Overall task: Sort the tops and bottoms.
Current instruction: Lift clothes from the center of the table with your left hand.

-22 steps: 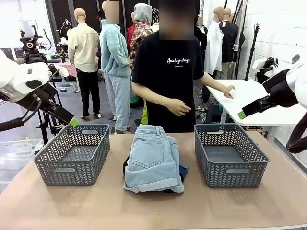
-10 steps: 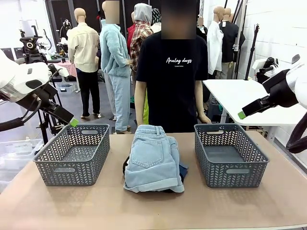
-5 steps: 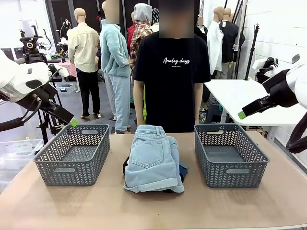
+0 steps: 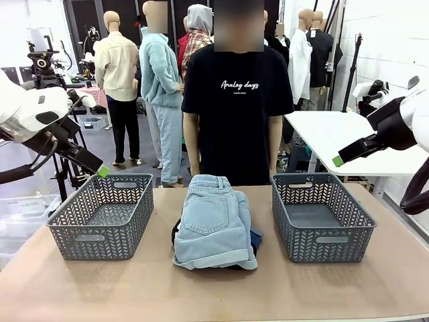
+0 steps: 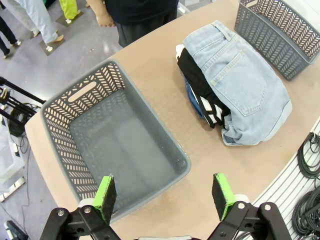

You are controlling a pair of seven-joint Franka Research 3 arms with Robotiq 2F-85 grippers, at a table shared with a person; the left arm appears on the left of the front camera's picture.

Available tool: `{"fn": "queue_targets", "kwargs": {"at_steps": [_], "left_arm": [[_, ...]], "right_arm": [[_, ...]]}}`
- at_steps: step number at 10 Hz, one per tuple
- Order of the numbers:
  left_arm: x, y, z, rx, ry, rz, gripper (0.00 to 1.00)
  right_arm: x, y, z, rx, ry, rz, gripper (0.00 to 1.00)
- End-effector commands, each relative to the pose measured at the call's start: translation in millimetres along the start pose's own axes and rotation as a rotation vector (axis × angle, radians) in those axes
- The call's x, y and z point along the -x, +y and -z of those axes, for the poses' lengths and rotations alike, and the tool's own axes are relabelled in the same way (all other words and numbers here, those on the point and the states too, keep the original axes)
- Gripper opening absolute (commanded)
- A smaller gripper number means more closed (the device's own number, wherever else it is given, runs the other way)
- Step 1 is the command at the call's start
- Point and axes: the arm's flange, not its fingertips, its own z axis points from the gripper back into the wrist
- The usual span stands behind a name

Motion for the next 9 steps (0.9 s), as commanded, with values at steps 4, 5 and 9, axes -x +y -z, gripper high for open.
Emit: {"fn": "queue_targets", "kwargs": {"at_steps": [4, 5, 9], "left_arm": [[-21.9, -32.9, 11.3, -0.142, -0.037, 0.052, 1.0], [-37.3, -58.1, 31.8, -0.189, -0.03, 0.08, 1.0], [-61.2, -121.1, 112.2, -0.192, 0.18, -0.107, 1.0]], "right_arm": [[-0.1, 1.7, 0.8, -0.005, 0.003, 0.015, 1.0], [-0.1, 1.7, 0.8, -0.005, 0.003, 0.015, 1.0], [-0.1, 1.7, 0.8, -0.005, 0.003, 0.015, 1.0]]}}
